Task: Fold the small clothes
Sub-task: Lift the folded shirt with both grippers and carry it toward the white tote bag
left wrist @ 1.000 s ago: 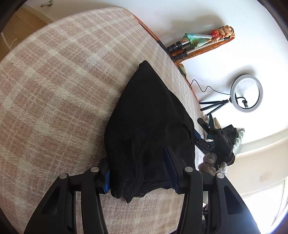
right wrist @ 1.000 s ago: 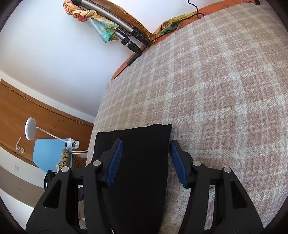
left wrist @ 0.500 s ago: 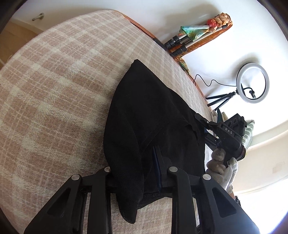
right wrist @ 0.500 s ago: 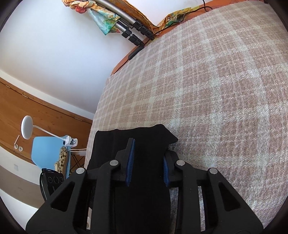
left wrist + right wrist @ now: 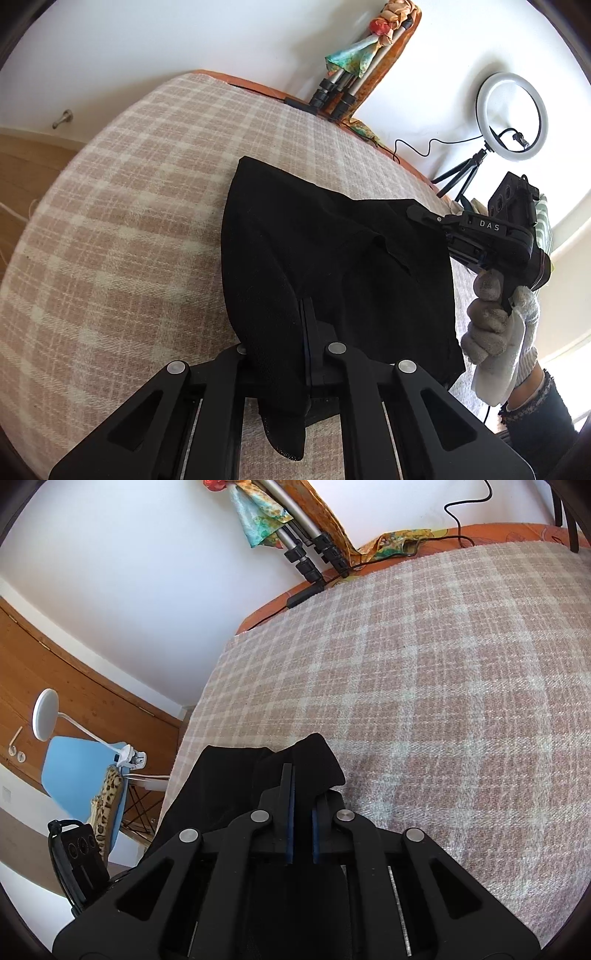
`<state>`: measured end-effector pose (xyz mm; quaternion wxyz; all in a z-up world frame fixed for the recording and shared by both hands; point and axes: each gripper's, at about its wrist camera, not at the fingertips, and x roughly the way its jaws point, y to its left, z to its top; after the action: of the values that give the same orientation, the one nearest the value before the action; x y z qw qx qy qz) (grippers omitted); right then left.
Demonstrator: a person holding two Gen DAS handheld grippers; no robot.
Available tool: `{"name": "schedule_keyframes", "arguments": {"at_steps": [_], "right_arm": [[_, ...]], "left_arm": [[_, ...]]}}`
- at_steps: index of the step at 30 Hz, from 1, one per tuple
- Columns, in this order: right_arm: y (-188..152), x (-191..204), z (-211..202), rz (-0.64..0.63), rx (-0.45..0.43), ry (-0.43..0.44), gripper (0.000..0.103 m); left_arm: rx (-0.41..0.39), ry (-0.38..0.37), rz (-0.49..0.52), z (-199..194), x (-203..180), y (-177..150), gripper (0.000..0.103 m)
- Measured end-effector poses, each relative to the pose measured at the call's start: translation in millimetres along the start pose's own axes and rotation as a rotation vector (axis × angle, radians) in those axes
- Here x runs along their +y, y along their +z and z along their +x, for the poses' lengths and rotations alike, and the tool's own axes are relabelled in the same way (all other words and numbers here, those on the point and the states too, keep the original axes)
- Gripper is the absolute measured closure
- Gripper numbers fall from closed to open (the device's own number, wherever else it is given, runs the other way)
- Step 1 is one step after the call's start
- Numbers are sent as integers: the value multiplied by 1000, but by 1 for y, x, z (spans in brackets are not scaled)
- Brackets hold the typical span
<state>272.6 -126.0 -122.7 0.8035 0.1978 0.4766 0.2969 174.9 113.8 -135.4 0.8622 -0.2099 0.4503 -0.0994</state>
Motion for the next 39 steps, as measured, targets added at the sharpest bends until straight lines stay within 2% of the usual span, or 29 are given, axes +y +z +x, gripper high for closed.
{"name": "schedule_keyframes", "arguments": {"at_steps": [5,19,31,39], "right_arm": [[-1,22,-8,-70,-15,-24,96],[0,43,-35,-124,-60,-14,96],[-1,47,-75,-150,-118,-27,96],[-3,36,-112,-146,-161,-62,96]], "left_arm": [[-33,41,65,-3,-15,2,97],[-78,42,154,-14,-41,0,97],[-90,-21,197,-18,-74,-1,98],[-107,-78,245,-17,-112,5,98]]}}
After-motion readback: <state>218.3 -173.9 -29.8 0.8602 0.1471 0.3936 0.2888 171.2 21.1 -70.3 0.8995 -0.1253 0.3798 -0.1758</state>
